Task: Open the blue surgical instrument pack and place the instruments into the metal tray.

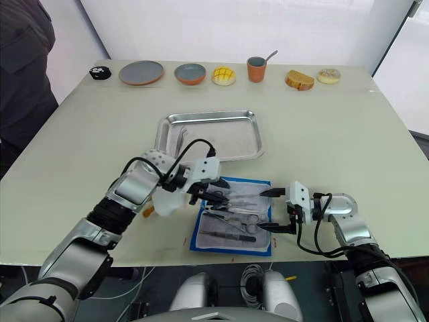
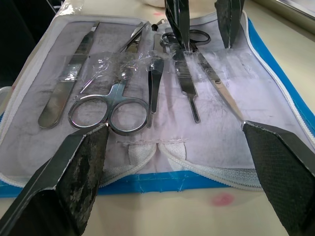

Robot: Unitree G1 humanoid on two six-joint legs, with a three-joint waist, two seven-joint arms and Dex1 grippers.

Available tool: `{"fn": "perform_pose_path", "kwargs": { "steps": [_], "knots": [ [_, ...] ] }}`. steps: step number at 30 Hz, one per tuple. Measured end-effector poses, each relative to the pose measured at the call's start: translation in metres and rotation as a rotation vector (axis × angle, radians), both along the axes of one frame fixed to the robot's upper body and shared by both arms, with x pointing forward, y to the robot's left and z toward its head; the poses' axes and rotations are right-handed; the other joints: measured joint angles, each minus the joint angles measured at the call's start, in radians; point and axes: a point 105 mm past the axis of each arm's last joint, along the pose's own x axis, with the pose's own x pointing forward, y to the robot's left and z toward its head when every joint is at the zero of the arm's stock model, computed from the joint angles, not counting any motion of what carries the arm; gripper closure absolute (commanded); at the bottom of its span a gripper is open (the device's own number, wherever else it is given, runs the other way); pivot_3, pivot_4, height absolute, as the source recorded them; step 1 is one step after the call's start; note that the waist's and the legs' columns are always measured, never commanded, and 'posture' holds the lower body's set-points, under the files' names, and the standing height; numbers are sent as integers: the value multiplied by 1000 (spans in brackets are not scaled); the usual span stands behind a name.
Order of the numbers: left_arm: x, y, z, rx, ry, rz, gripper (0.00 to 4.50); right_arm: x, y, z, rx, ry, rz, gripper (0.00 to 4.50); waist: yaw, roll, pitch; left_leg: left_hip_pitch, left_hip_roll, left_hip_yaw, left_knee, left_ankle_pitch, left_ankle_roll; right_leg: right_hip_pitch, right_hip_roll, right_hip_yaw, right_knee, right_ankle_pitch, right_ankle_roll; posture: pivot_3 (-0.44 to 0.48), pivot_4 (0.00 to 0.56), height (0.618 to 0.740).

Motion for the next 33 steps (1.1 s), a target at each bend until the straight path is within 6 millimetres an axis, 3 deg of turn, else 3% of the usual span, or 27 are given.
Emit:
{"fn": "perform_pose_path", "kwargs": {
  "steps": [1, 2, 4, 5, 7, 22, 33],
  "knots": [
    [0, 0, 0, 2, -2, 2, 2582, 0, 0, 0, 0, 0, 0, 0, 0, 0, 0, 0, 0, 0, 0, 0, 0, 0, 0, 0, 0, 0, 0, 0, 150, 740],
    [0, -1, 0, 6, -6, 3, 3006, 0, 0, 0, 0, 0, -1, 0, 0, 0, 0, 0, 0, 0, 0, 0, 0, 0, 0, 0, 0, 0, 0, 0, 150, 740],
    [-1, -2, 0, 17, -8, -1, 3355, 0, 0, 0, 0, 1, -3, 0, 0, 0, -1, 0, 0, 0, 0, 0, 0, 0, 0, 0, 0, 0, 0, 0, 150, 740],
    [-1, -2, -1, 21, -6, -2, 3971, 0, 0, 0, 0, 2, -4, 0, 0, 0, -1, 0, 0, 0, 0, 0, 0, 0, 0, 0, 0, 0, 0, 0, 150, 740],
    [-1, -2, -1, 28, -9, -1, 4429, 0, 0, -1, 1, 2, -5, 0, 0, 0, -2, 0, 0, 0, 0, 0, 0, 0, 0, 0, 0, 0, 0, 0, 150, 740],
    [0, -4, 5, 76, 18, -4, 4429, 1, 3, 0, -7, 5, -1, 0, -4, 0, -3, 0, 0, 0, 0, 0, 0, 0, 1, 0, 0, 0, 0, 0, 150, 740],
    [1, -2, 21, 140, 55, -24, 4429, 3, 7, 0, -22, -3, 10, 0, -9, 0, -2, 1, 1, 0, 0, 0, 0, 0, 3, 1, 1, 0, 0, 0, 150, 740]
  ]
}}
